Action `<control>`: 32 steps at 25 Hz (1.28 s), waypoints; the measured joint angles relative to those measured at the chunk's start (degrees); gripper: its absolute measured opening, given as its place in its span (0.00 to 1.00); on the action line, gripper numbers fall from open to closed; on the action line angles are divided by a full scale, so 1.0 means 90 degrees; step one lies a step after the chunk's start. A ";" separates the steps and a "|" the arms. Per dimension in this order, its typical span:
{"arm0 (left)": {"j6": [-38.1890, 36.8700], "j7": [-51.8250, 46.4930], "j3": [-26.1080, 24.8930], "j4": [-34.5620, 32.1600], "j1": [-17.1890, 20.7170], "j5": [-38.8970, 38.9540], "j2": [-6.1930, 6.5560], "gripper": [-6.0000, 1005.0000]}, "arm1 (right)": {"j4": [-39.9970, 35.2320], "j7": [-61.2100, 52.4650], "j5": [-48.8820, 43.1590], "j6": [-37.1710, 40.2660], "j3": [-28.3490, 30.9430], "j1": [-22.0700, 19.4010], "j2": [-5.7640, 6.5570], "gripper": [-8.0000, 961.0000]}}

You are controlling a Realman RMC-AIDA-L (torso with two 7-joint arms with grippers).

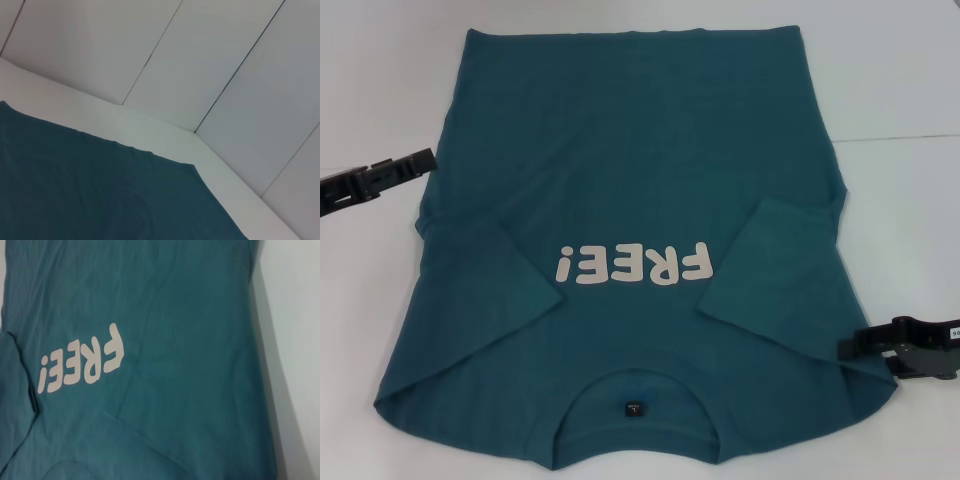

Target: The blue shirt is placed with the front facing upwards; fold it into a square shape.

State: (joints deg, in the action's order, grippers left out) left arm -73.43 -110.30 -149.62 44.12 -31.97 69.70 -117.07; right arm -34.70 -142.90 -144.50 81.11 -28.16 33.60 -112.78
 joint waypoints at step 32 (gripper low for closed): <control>0.0153 -0.0024 0.0003 -0.0059 0.0006 0.0014 -0.0017 0.82 | 0.0048 -0.0009 0.0070 -0.0269 -0.0017 -0.0022 0.0008 0.05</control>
State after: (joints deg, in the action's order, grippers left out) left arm -72.05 -110.52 -149.59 43.59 -31.92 69.83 -117.22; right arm -34.26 -142.98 -143.87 78.69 -28.31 33.41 -112.71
